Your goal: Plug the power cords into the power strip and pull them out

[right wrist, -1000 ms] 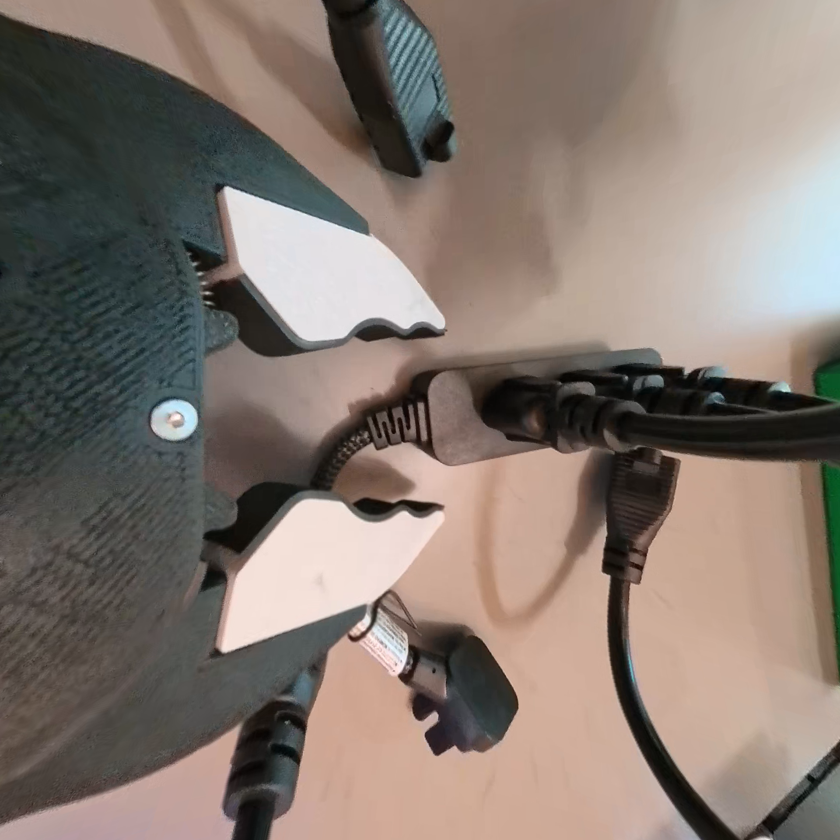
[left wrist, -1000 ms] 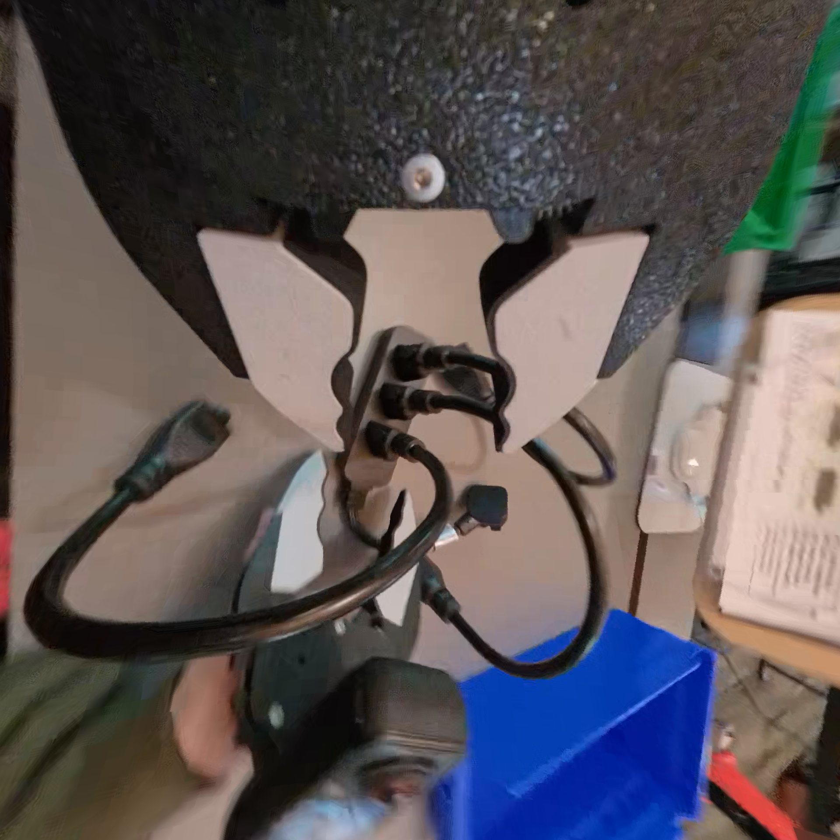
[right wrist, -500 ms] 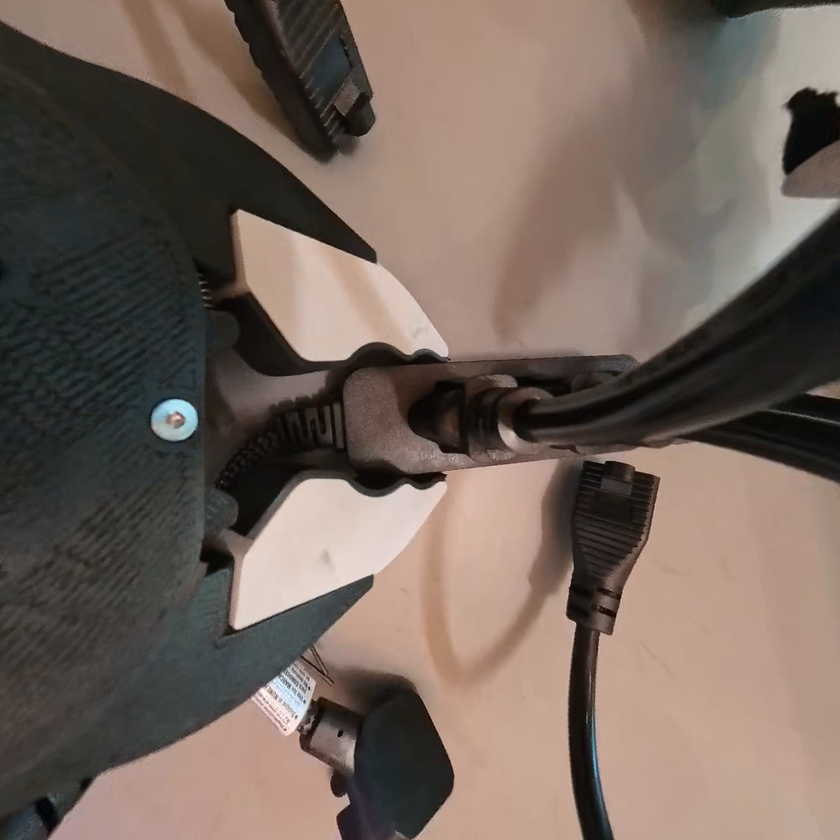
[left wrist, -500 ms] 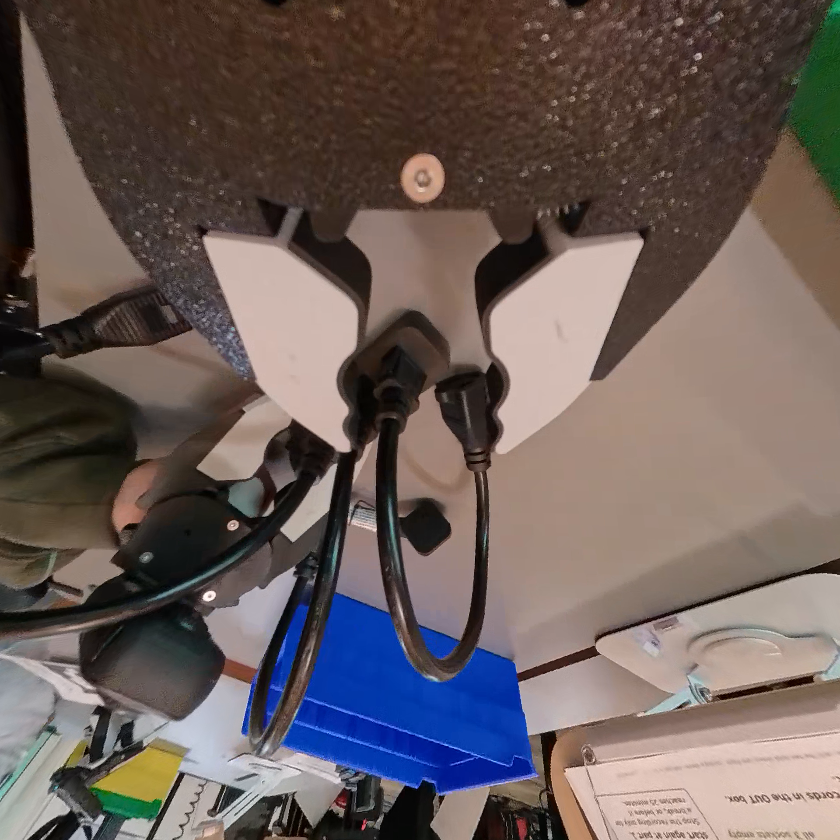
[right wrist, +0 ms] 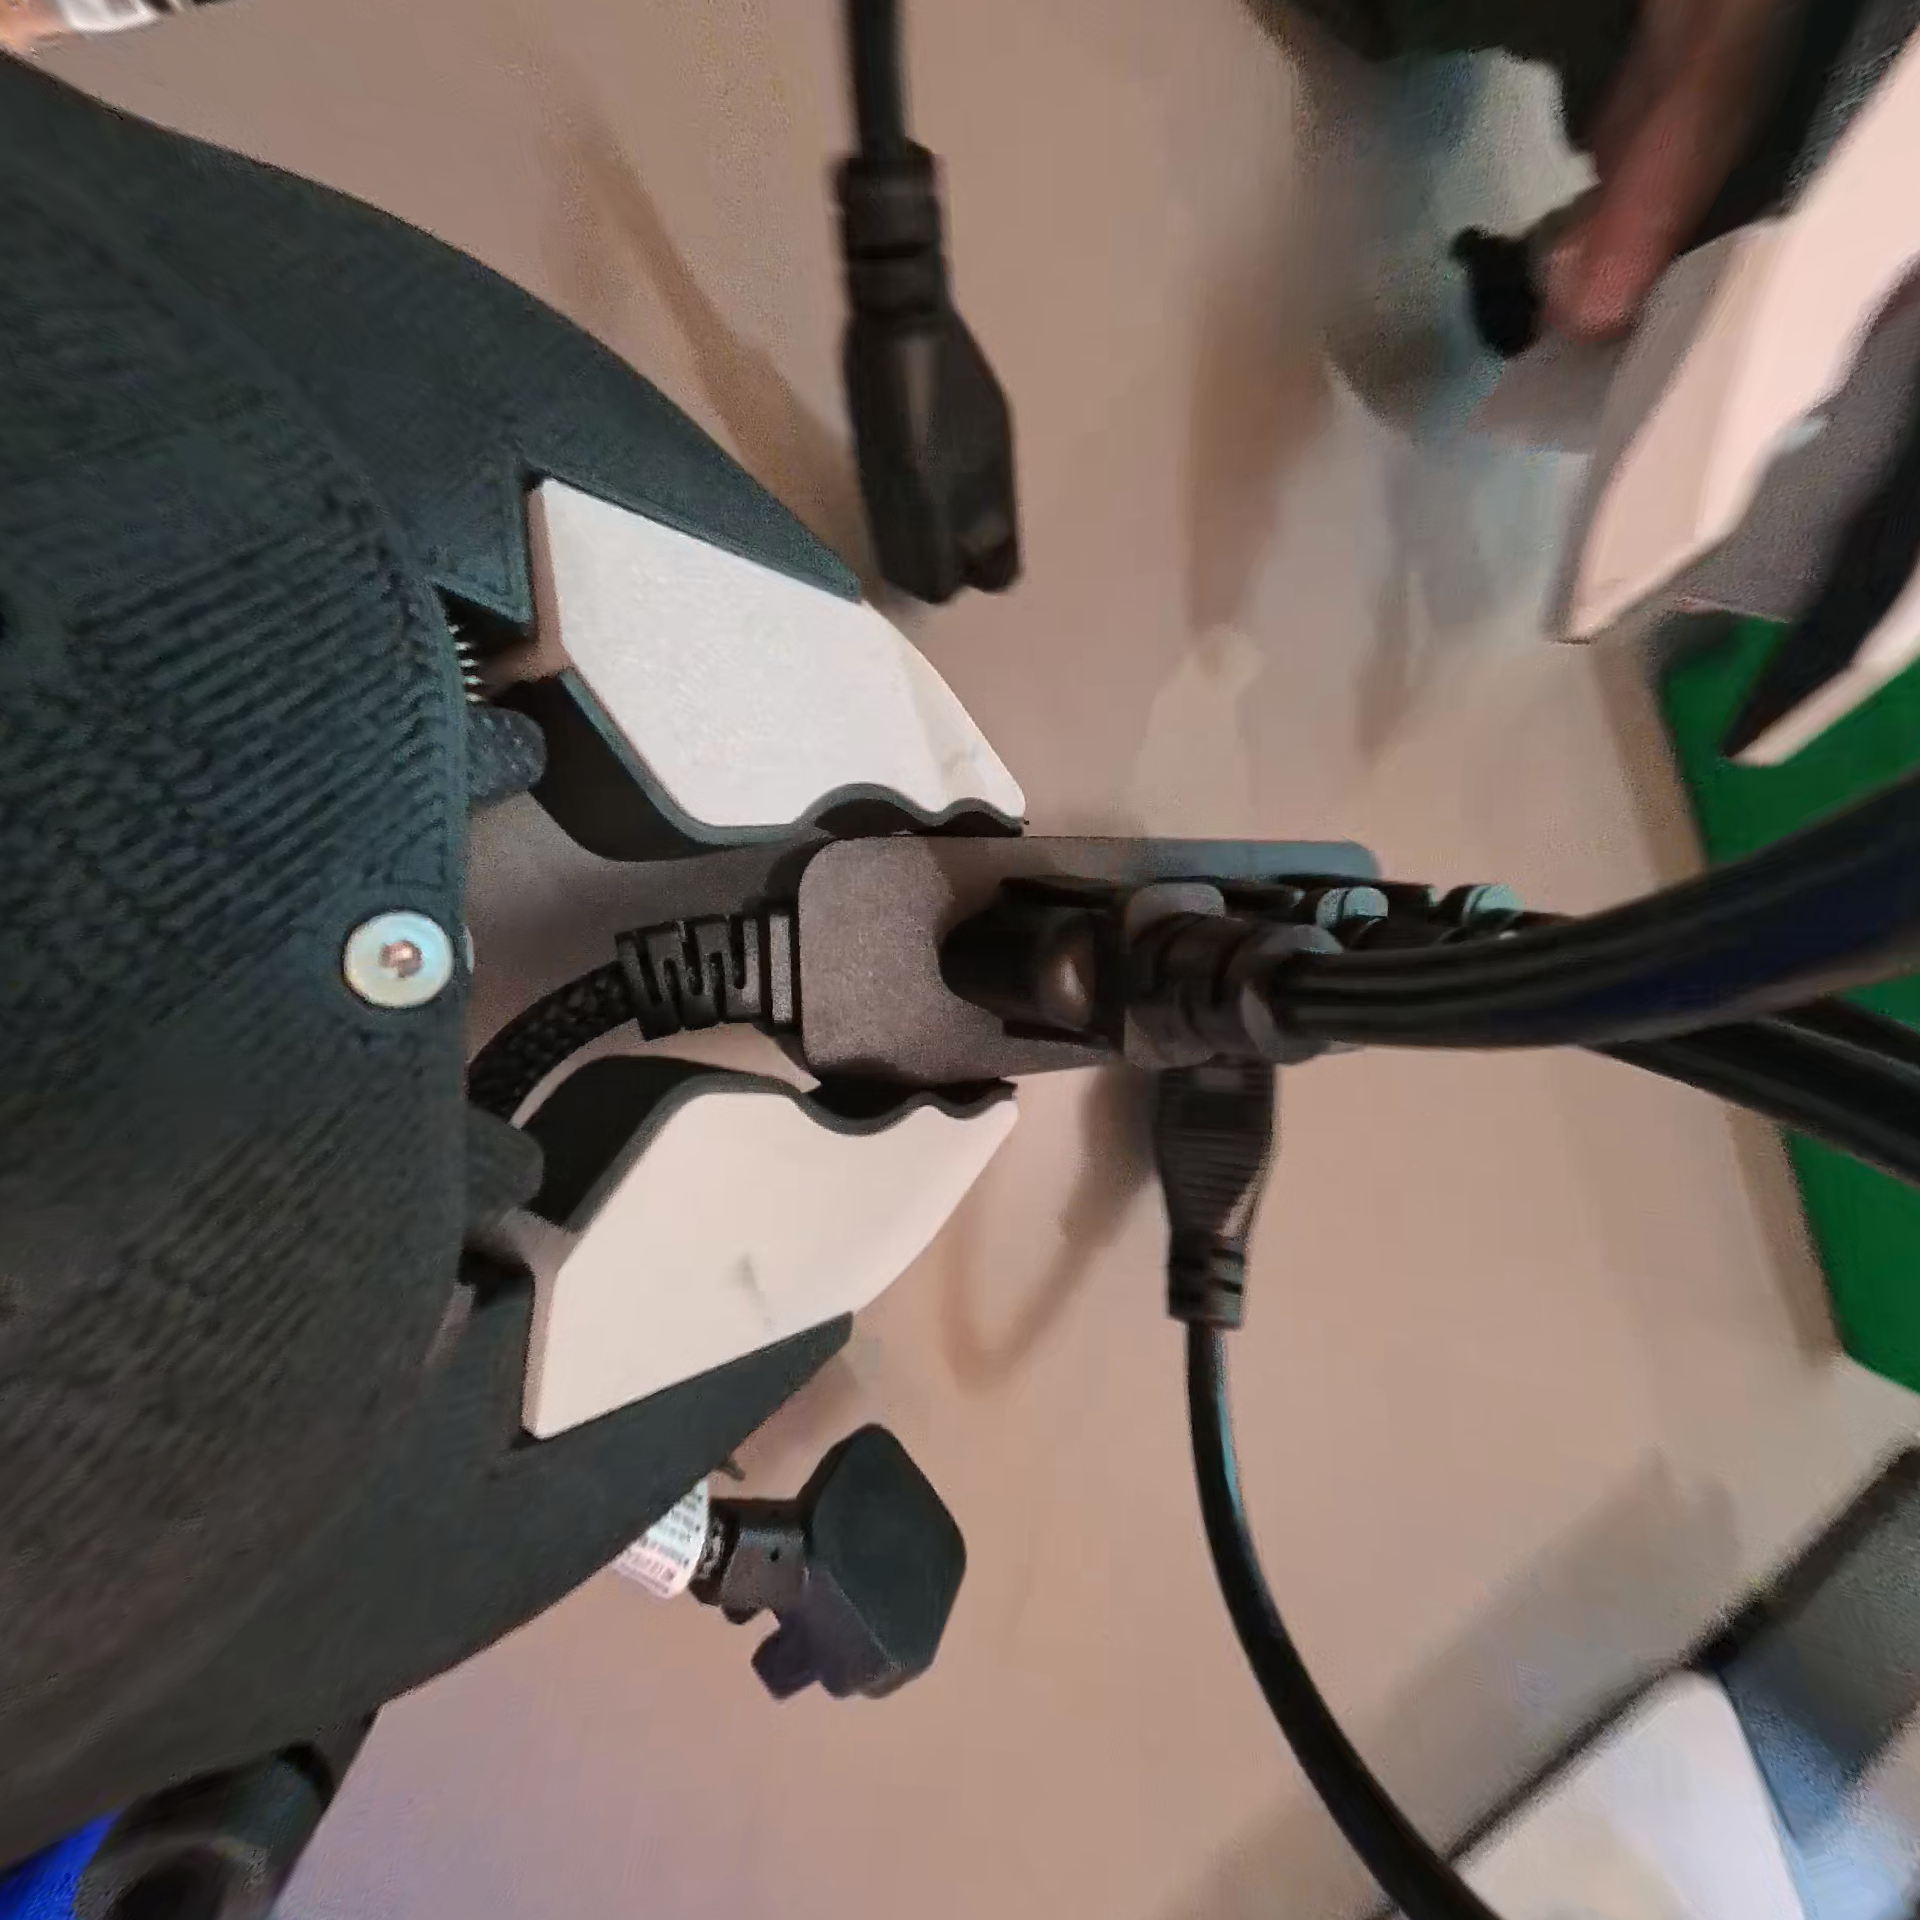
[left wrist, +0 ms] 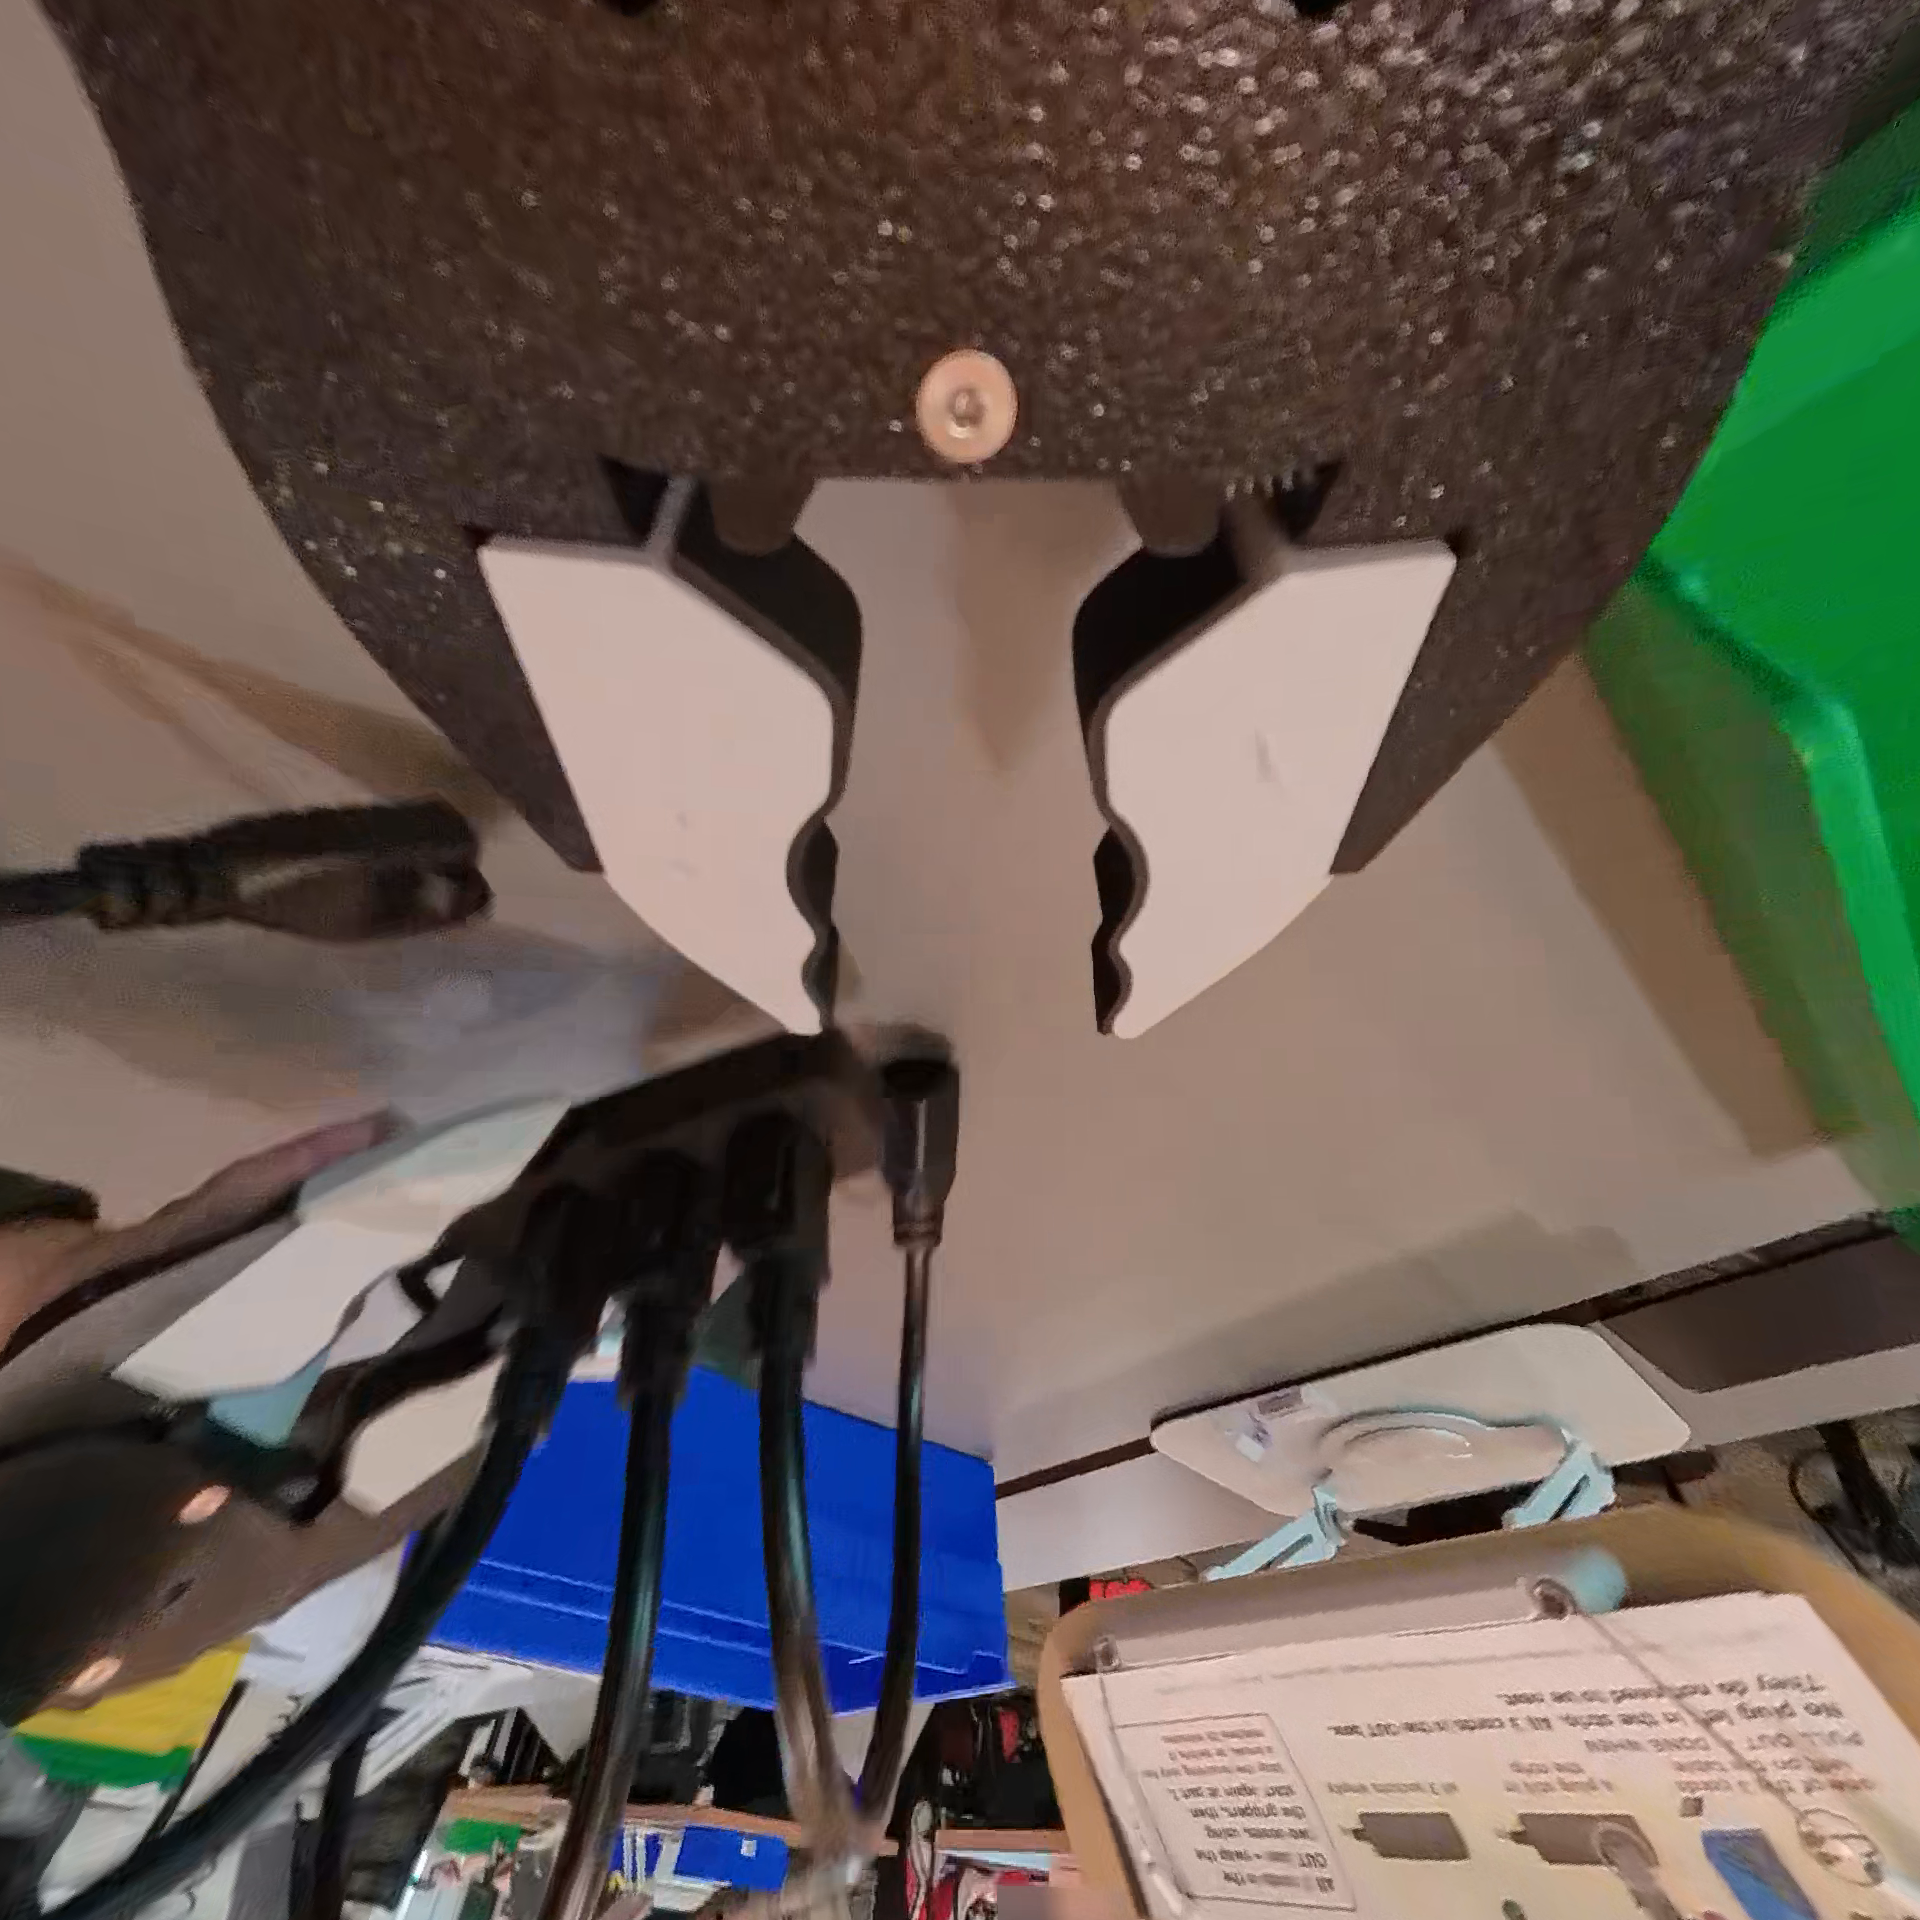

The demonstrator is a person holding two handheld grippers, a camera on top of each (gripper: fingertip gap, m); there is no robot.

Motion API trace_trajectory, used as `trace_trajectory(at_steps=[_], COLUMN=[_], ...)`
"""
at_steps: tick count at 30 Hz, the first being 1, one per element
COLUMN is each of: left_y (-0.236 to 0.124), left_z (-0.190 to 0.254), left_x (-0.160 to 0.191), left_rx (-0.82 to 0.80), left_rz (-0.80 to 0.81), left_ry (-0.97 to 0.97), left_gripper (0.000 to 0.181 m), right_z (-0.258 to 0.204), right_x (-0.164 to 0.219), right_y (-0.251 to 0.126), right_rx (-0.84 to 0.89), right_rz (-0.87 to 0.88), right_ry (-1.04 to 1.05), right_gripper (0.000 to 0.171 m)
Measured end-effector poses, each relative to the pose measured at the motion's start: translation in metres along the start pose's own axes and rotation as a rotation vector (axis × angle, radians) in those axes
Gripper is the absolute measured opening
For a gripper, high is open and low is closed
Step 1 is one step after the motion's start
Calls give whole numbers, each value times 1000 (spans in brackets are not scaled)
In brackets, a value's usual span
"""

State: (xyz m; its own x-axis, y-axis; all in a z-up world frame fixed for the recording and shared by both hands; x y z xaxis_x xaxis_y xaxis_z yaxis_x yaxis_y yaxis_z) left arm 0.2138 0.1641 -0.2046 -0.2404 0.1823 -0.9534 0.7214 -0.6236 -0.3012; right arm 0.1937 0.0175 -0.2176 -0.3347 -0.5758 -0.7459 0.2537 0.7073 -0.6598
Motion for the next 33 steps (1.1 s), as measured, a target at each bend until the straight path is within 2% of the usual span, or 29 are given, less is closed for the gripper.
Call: trace_trajectory(at_steps=[8,12,16,20,23,28,33], left_y=[4,3,2,2,3,3,1], left_z=[-3,-4,-4,-4,-2,-1,-1], left_x=[12,11,10,11,12,12,10], left_rx=[15,15,21,25,30,37,47], left_rz=[-39,-29,-23,-28,-33,-37,-20], left_ry=[-16,-27,-39,-37,-28,-23,-32], left_gripper=[46,46,44,43,42,41,39], right_z=[39,80,137,197,226,254,270], right_x=[-64,-81,-79,-47,-14,30,57], right_y=[-97,-158,-222,-263,-260,-222,-195], right_rx=[145,250,433,605,641,570,593], right_rz=[234,308,364,401,456,561,497], right_ry=[64,128,216,369,503,739,807], right_gripper=[44,44,44,44,44,45,45])
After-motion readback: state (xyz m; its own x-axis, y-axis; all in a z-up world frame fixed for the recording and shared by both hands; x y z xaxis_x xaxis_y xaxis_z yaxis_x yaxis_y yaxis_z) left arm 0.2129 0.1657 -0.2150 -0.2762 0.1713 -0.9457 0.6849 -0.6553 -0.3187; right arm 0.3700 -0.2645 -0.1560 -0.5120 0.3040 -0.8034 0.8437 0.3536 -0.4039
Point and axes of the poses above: each gripper's, where its closed fingertips meet, y out along the fingers, x out of its underside, z = x × y across the jaws, the point moved 2 cm from there along -y, back along the fingers, and after that the axes turned 12 degrees about -x, right-handed, at the moved point
